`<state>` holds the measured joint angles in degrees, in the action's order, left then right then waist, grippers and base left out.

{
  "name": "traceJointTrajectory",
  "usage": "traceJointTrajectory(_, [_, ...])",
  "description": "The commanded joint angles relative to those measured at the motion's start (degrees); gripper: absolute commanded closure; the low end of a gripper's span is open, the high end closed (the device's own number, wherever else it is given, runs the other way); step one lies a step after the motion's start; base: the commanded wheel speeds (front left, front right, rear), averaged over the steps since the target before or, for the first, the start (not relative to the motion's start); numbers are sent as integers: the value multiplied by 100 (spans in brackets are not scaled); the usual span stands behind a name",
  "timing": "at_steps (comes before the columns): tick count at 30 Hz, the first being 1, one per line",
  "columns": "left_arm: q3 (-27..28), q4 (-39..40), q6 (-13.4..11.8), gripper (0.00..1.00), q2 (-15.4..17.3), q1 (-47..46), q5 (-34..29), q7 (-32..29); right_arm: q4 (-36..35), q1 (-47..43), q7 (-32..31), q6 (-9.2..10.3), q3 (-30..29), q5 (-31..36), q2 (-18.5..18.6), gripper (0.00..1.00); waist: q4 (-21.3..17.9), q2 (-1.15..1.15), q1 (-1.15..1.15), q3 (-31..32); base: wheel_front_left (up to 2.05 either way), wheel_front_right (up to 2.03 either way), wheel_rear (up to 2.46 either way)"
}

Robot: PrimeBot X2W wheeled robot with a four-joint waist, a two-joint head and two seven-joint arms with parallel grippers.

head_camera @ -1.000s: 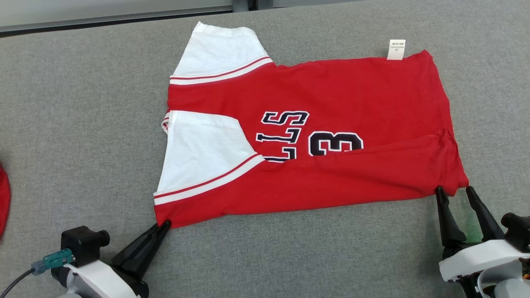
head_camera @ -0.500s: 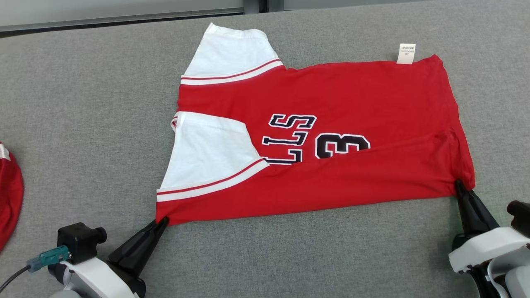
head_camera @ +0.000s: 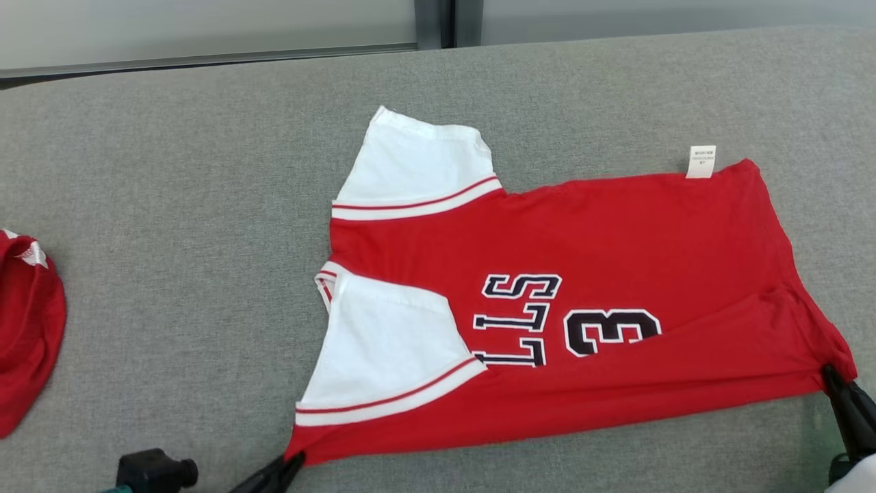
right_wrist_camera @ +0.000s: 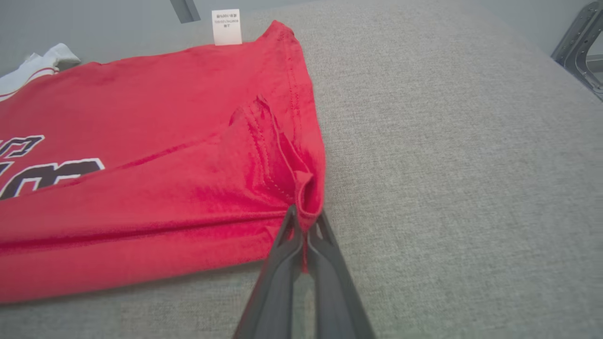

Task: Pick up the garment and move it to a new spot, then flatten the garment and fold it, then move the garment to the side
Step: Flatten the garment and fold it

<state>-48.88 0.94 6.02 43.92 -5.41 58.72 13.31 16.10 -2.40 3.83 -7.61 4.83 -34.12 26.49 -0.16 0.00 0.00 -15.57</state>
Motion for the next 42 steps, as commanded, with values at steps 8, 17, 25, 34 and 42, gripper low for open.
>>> traceJointTrajectory(8, [-147, 394, -467, 100, 43, 378, 178, -288, -438, -614, -324, 21, -404, 64, -15, 100, 139, 0, 0, 165, 0, 0, 0])
traceJointTrajectory(17, [-221, 163, -562, 50, -246, 419, 413, -414, -568, -827, -482, 20, -563, 153, -240, 0, 132, 0, 0, 322, 0, 0, 0])
traceJointTrajectory(25, [-137, 245, -852, 0, -85, 456, 335, -411, -983, -1192, -789, 17, -1052, 449, -320, 0, 104, 0, 0, 443, 0, 0, 0])
traceJointTrajectory(34, [579, 938, -1273, 0, 482, -933, -300, -612, -2177, -752, -627, 14, -1051, 1544, -686, 0, 1, 0, 0, 260, 0, 0, 0])
traceJointTrajectory(42, [563, -200, -523, 0, 51, -3475, -121, -2535, -2191, 116, -574, 14, -29, 1819, -906, 0, -400, 0, 0, -476, 0, 0, 0])
